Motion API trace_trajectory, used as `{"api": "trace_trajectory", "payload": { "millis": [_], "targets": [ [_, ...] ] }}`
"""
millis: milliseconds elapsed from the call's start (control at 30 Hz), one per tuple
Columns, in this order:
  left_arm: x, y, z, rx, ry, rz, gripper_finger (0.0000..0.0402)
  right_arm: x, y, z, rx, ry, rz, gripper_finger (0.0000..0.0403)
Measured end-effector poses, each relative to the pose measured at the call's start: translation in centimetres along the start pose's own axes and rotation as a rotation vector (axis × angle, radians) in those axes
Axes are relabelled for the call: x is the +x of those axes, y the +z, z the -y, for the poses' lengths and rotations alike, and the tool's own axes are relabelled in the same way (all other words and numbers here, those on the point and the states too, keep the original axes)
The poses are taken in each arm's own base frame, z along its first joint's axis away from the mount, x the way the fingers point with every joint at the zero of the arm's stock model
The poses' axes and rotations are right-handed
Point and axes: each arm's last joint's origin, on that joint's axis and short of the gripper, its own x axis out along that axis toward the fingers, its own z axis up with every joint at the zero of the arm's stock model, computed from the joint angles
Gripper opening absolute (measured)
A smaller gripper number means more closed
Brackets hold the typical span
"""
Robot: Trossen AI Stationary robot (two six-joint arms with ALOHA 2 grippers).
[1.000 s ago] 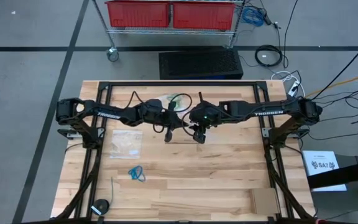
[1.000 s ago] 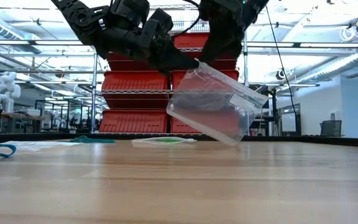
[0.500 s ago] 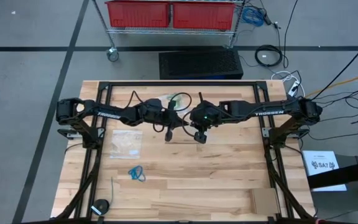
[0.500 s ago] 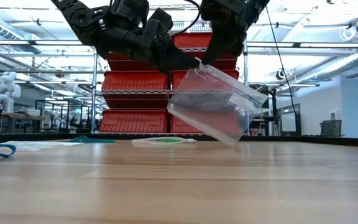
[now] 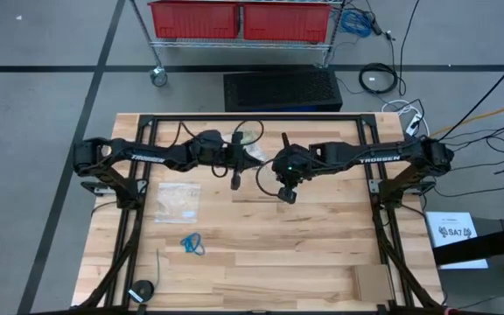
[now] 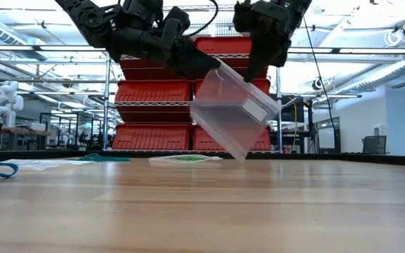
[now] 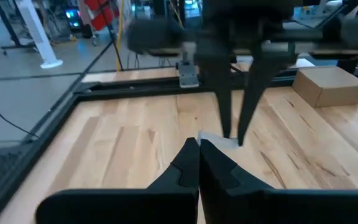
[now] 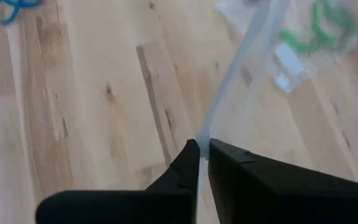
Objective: Sort rubber bands
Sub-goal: Open the top right transparent zip bag
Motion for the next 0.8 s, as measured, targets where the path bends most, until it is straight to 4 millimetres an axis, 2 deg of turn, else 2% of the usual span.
{"api": "trace_trajectory", "payload": {
  "millis": [433,500,567,667,800],
  "targets": [
    [-2.1,1.1,-1.1,0.015,0.035,-0.022,0.0,-0.3,-1.8,-0.5,0.056,-0.038,-0.159,0.0004],
    [-2.6,1.4,-1.3,0.018,0.06,-0.025,0.0,-0.3,-2.5,-0.5,0.076,-0.044,-0.227,0.0006],
    [-3.0,1.5,-1.4,0.018,0.071,-0.025,0.0,-0.3,-2.2,-0.6,0.086,-0.032,-0.198,0.0014],
    [-3.3,0.4,-1.0,-0.002,0.059,-0.066,0.0,-0.8,-2.1,-0.5,0.077,-0.035,-0.178,0.0034],
    [-4.0,-0.4,-0.6,-0.006,0.054,-0.069,0.0,-0.8,-1.2,-0.6,0.016,-0.026,-0.067,0.0064]
  ]
}}
